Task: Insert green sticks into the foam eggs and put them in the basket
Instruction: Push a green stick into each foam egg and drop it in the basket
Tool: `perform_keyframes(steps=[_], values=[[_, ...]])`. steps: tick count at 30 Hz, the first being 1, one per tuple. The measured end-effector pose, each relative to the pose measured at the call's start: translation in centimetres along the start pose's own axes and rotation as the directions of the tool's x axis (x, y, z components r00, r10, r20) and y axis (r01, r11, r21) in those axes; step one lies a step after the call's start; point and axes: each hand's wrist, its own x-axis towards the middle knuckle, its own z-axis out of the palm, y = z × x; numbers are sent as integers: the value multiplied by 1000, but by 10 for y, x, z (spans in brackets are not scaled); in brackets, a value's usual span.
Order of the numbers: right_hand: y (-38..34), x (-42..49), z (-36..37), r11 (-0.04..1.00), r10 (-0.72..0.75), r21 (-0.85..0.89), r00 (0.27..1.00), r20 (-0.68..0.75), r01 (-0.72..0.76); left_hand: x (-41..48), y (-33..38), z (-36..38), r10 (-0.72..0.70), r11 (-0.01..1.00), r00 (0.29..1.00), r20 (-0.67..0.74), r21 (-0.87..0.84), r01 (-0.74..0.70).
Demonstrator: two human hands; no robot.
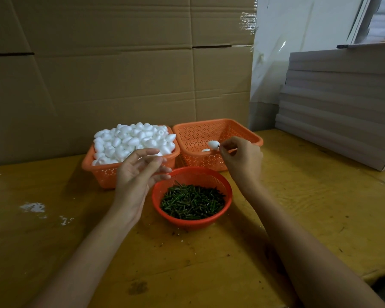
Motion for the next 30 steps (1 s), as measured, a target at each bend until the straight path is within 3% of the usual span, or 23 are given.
perform_keyframes(steps=[7,9,11,13,15,16,18,24,30], values=[[-3,0,0,999,-52,-12,998,28,52,3,0,-2,0,1000,1000,-14,13,0],[-4,0,0,997,-66,-30,998,20,66,4,-1,-3,27,994,999,-25,111,-24],[-6,0,-2,997,-69,-39,998,4,69,6,-3,-8,121,941,992,-42,324,-101],[-8,0,-5,997,-73,-33,997,-22,72,9,-6,-17,261,769,965,-13,607,-200],[-11,-1,-8,997,-82,-17,995,-64,82,12,-7,-30,415,376,904,103,885,-274],[-13,-2,-8,996,-89,-7,992,-84,89,13,-8,-36,452,168,874,179,945,-281],[-17,-5,-9,993,-112,8,987,-112,114,15,-9,-45,434,-71,862,262,964,-257],[-25,-11,-8,983,-174,44,980,-101,179,17,-11,-52,211,-292,954,212,945,-146],[-27,-13,-8,983,-170,54,980,-99,176,17,-13,-48,240,-332,951,193,937,-106]])
